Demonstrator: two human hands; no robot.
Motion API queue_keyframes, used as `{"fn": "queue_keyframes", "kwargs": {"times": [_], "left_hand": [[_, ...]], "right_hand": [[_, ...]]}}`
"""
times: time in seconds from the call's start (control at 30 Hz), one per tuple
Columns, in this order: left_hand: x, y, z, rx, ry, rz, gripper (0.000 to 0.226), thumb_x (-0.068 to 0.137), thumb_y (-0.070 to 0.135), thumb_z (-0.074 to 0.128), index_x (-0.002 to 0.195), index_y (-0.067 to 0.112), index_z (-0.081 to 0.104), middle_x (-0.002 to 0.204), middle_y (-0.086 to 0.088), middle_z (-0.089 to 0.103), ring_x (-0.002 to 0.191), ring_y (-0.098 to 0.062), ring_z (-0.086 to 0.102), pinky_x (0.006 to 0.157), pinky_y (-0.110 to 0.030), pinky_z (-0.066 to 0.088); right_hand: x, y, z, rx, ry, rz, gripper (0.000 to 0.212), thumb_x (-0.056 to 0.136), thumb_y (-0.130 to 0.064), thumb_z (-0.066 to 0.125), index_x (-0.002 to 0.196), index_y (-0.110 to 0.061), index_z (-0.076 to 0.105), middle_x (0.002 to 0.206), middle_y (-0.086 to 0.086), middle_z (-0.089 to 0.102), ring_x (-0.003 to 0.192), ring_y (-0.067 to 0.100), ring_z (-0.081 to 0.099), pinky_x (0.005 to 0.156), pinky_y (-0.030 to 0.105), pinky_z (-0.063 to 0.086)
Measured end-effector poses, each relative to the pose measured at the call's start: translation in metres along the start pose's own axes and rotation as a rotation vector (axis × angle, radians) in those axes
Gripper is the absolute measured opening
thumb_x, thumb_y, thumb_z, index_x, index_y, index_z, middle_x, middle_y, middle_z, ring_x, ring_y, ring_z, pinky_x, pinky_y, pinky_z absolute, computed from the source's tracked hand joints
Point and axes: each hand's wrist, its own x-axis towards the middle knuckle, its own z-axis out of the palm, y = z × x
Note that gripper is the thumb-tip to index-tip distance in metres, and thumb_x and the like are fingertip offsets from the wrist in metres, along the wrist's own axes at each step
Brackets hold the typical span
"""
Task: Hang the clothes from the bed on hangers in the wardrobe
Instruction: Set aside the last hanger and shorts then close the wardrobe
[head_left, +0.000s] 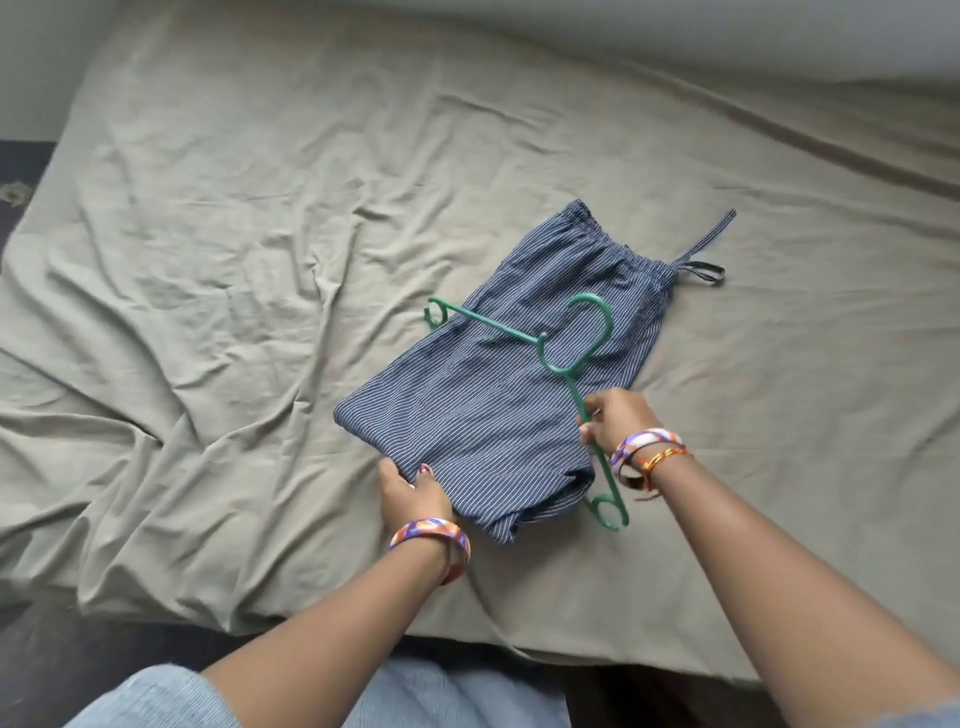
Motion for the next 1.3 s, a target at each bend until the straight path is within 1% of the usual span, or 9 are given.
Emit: {"fn": "queue_keyframes", "kwargs": {"times": [0.23, 0.33, 0.43, 0.6, 0.8, 0.93, 1.07, 1.2, 1.3], "left_hand": [[0.007, -0.026, -0.009, 0.057, -0.064, -0.045, 0.008, 0.091, 0.008, 0.052, 0.097, 0.011, 0.047, 0.079, -0.009, 0.054, 0.082, -0.035, 0.063, 0.080, -0.050, 0.053], [0.013, -0.025, -0.011, 0.163, -0.137, -0.188, 0.022, 0.085, 0.002, 0.053, 0.104, -0.007, 0.047, 0.095, -0.023, 0.063, 0.079, -0.035, 0.064, 0.080, -0.045, 0.054], [0.018, -0.015, -0.018, 0.400, -0.198, -0.207, 0.045, 0.088, -0.001, 0.051, 0.125, -0.013, 0.029, 0.123, -0.032, 0.048, 0.114, -0.042, 0.051, 0.093, -0.038, 0.040], [0.038, 0.012, -0.037, 0.484, -0.234, 0.185, 0.061, 0.081, 0.004, 0.064, 0.130, -0.008, 0.030, 0.130, -0.034, 0.043, 0.119, -0.044, 0.045, 0.097, -0.041, 0.036], [0.054, 0.108, -0.044, 0.513, -0.380, 0.700, 0.068, 0.080, 0.021, 0.071, 0.133, -0.003, 0.037, 0.133, -0.027, 0.044, 0.123, -0.038, 0.043, 0.099, -0.037, 0.034], [0.029, 0.187, -0.048, 0.437, -0.594, 0.863, 0.062, 0.080, 0.038, 0.070, 0.125, 0.002, 0.049, 0.127, -0.018, 0.054, 0.118, -0.031, 0.051, 0.098, -0.037, 0.040], [-0.027, 0.244, -0.068, 0.380, -0.784, 1.072, 0.060, 0.081, 0.047, 0.065, 0.119, 0.002, 0.054, 0.122, -0.014, 0.058, 0.113, -0.029, 0.055, 0.094, -0.033, 0.042], [-0.099, 0.268, -0.110, 0.351, -0.833, 1.311, 0.041, 0.087, 0.049, 0.056, 0.074, 0.011, 0.057, 0.094, -0.017, 0.067, 0.097, -0.032, 0.061, 0.065, -0.028, 0.034], [-0.146, 0.272, -0.143, 0.230, -0.818, 1.393, 0.043, 0.088, 0.040, 0.059, 0.060, 0.008, 0.048, 0.074, -0.017, 0.061, 0.087, -0.033, 0.061, 0.063, -0.028, 0.032]], "right_hand": [[0.023, -0.009, -0.019, -0.010, 0.142, -0.035, 0.013, 0.085, -0.004, 0.059, 0.094, -0.003, 0.069, 0.097, 0.020, 0.068, 0.095, 0.032, 0.064, 0.081, 0.032, 0.050], [0.019, -0.010, -0.022, -0.030, 0.156, -0.072, 0.011, 0.086, -0.005, 0.058, 0.091, -0.008, 0.068, 0.096, 0.020, 0.066, 0.094, 0.035, 0.063, 0.079, 0.034, 0.048], [0.008, -0.006, -0.025, -0.020, 0.175, -0.113, 0.016, 0.084, -0.002, 0.058, 0.076, -0.016, 0.061, 0.088, 0.018, 0.066, 0.087, 0.034, 0.063, 0.077, 0.037, 0.053], [-0.028, -0.008, -0.046, -0.030, 0.239, -0.146, 0.012, 0.084, 0.003, 0.058, 0.084, -0.006, 0.067, 0.082, 0.013, 0.065, 0.082, 0.030, 0.064, 0.078, 0.040, 0.054], [-0.103, -0.031, -0.098, -0.064, 0.476, -0.053, 0.022, 0.082, 0.002, 0.052, 0.080, -0.015, 0.066, 0.068, 0.001, 0.060, 0.068, 0.021, 0.057, 0.064, 0.024, 0.041], [-0.176, -0.058, -0.128, -0.067, 0.646, 0.062, 0.025, 0.080, -0.002, 0.050, 0.080, -0.023, 0.064, 0.071, -0.003, 0.068, 0.074, 0.022, 0.064, 0.071, 0.028, 0.049], [-0.269, -0.090, -0.153, -0.161, 0.850, 0.167, 0.024, 0.084, -0.010, 0.054, 0.092, -0.029, 0.068, 0.086, -0.008, 0.069, 0.087, 0.022, 0.061, 0.069, 0.025, 0.040], [-0.365, -0.120, -0.161, -0.194, 1.010, 0.243, 0.022, 0.086, -0.015, 0.053, 0.081, -0.034, 0.062, 0.092, -0.011, 0.068, 0.090, 0.021, 0.060, 0.075, 0.027, 0.044], [-0.436, -0.134, -0.152, -0.179, 1.126, 0.269, 0.023, 0.086, -0.015, 0.053, 0.079, -0.035, 0.061, 0.084, -0.012, 0.065, 0.085, 0.019, 0.060, 0.068, 0.021, 0.044]]}}
